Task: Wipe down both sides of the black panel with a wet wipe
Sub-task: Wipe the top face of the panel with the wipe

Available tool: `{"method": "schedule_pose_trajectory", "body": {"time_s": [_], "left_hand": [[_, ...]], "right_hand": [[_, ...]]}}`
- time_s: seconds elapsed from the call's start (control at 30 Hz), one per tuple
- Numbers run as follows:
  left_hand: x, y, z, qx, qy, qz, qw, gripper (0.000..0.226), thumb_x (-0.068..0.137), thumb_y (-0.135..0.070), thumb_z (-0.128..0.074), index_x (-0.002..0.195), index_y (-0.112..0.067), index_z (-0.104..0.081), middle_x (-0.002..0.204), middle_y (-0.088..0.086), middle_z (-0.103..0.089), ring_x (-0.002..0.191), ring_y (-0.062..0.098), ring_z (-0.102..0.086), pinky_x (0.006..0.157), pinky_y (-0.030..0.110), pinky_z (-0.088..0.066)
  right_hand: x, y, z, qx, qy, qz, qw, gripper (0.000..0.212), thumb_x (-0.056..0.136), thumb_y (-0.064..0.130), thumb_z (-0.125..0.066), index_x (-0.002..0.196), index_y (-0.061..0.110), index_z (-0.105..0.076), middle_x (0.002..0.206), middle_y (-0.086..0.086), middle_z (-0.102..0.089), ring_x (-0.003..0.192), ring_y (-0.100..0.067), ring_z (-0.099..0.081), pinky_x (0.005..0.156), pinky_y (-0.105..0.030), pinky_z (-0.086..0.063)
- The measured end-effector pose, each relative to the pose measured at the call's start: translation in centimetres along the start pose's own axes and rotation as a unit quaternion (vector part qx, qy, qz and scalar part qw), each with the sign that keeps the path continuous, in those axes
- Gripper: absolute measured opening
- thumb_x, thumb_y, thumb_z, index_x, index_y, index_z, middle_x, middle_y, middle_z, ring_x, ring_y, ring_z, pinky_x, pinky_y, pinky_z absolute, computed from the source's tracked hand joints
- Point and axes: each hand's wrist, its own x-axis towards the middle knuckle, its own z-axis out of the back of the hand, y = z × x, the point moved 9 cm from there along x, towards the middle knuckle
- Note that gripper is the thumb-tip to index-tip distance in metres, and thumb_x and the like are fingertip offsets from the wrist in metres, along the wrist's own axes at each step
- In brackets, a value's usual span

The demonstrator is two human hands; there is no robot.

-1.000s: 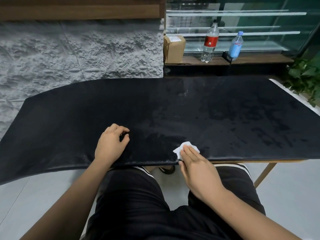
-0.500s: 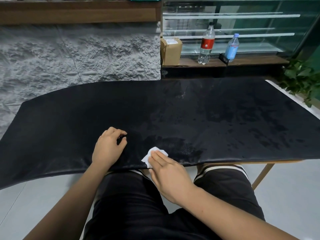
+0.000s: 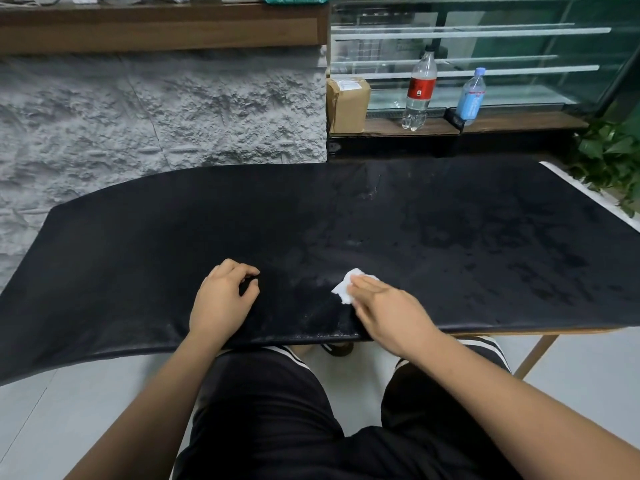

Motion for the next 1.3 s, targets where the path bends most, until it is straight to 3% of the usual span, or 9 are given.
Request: {"method": "schedule_pose_trajectory", "body": {"time_s": [0.17,0.53,0.73,0.8,0.97,1.17,1.3], "left_hand": [[0.0,0.0,0.1,0.002,-0.001,0.000,1.000,0.018,0.099,-0.035,-0.065,0.116,-0.037,-0.070,0.105,-0.021,-0.055,0.097,0.005,-0.055,0.082,0.032,-0.053],[0.2,0.2,-0.3,0.005,0.001,-0.001,1.000,0.019,0.099,-0.037,-0.063,0.117,-0.036,-0.070,0.106,-0.021,-0.054,0.099,0.004,-0.054,0.088,0.036,-0.054],[0.1,0.3,-0.2,0.004,-0.002,-0.002,1.000,0.019,0.099,-0.036,-0.063,0.117,-0.036,-0.070,0.105,-0.022,-0.054,0.098,0.004,-0.054,0.088,0.036,-0.054],[0.2,0.3,-0.2,0.004,-0.002,-0.001,1.000,0.019,0.099,-0.036,-0.064,0.117,-0.036,-0.070,0.105,-0.022,-0.054,0.098,0.004,-0.054,0.089,0.035,-0.054],[0.1,0.2,-0.1,0.005,-0.004,0.001,1.000,0.020,0.099,-0.036,-0.064,0.117,-0.036,-0.071,0.105,-0.022,-0.055,0.098,0.003,-0.054,0.089,0.035,-0.054],[0.1,0.2,-0.1,0.004,-0.009,0.002,1.000,0.019,0.098,-0.035,-0.065,0.116,-0.036,-0.071,0.103,-0.022,-0.054,0.094,0.003,-0.054,0.087,0.033,-0.052],[0.0,0.3,-0.2,0.000,-0.008,0.004,1.000,0.018,0.098,-0.035,-0.065,0.115,-0.037,-0.070,0.101,-0.023,-0.052,0.093,0.002,-0.053,0.085,0.031,-0.050]], "right_hand": [[0.8,-3.3,1.2,-0.007,-0.010,-0.035,0.999,0.015,0.108,0.029,-0.042,0.114,0.028,-0.055,0.127,0.015,-0.053,0.107,-0.011,-0.057,0.063,-0.034,-0.044],[2.9,-1.7,0.0,-0.037,0.009,-0.080,0.996,0.025,0.109,0.028,-0.035,0.122,0.021,-0.055,0.130,0.012,-0.047,0.116,-0.011,-0.053,0.071,-0.029,-0.032],[3.6,4.3,-0.9,-0.019,-0.013,-0.002,1.000,0.029,0.109,0.031,-0.035,0.121,0.020,-0.059,0.129,0.010,-0.054,0.120,-0.009,-0.054,0.076,-0.023,-0.030],[3.6,6.5,-0.9,-0.009,-0.021,0.034,0.999,0.031,0.109,0.033,-0.036,0.121,0.019,-0.061,0.129,0.009,-0.057,0.122,-0.009,-0.054,0.078,-0.022,-0.037],[3.7,10.1,-1.7,0.008,0.004,0.122,0.992,0.035,0.110,0.036,-0.027,0.126,0.021,-0.055,0.135,0.010,-0.051,0.129,-0.006,-0.046,0.080,-0.020,-0.039],[4.6,9.6,-1.9,0.048,0.042,0.167,0.984,0.030,0.111,0.029,-0.031,0.123,0.021,-0.057,0.133,0.011,-0.050,0.125,-0.009,-0.049,0.084,-0.030,-0.050],[4.9,8.0,-1.9,0.059,0.055,0.175,0.981,0.028,0.112,0.029,-0.032,0.127,0.025,-0.056,0.142,0.013,-0.049,0.131,-0.008,-0.047,0.082,-0.021,-0.039]]}}
